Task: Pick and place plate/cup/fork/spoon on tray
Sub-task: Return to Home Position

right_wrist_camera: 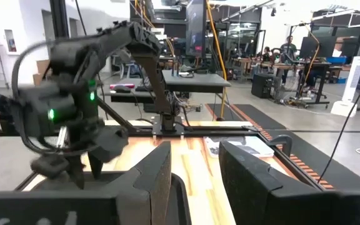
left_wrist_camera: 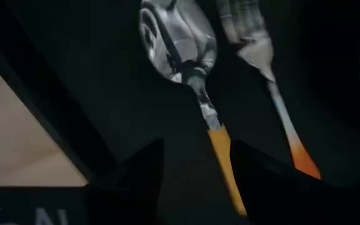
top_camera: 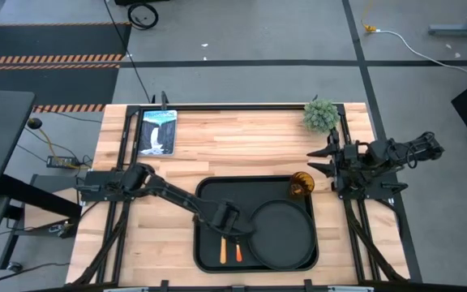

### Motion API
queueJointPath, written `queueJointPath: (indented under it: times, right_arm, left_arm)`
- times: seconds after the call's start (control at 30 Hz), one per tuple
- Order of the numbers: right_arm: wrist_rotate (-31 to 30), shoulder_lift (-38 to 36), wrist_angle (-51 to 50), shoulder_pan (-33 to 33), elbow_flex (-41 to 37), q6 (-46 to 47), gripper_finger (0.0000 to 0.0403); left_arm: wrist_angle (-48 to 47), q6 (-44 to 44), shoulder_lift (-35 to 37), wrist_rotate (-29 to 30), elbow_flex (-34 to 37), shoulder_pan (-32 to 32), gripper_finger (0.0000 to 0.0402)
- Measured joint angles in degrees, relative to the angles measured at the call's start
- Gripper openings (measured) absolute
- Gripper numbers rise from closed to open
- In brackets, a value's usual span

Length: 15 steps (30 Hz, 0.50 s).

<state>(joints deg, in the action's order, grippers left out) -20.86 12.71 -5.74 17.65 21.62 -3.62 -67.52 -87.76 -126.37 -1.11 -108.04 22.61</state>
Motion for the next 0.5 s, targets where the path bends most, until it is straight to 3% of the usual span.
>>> queueJointPath:
  times: [0.17,0.4,0.5]
  right_arm:
    - [0.3,-3.5,-1.5,0.0,-1.4,-0.8,0.0142]
    - [4.3,-7.4,8.4,0.0,-9.9,-3.7,0.0142]
    - [7.0,-8.9,13.5,0.0,-14.0,-5.6,0.0142]
  left_arm:
    - [-1.4,22.1,0.0,4.3,-8.4,-1.9,0.0187]
    - [5.2,54.6,0.0,25.7,-17.5,-2.7,0.017]
    - [7.5,68.5,0.0,31.1,-19.3,-2.6,0.0165]
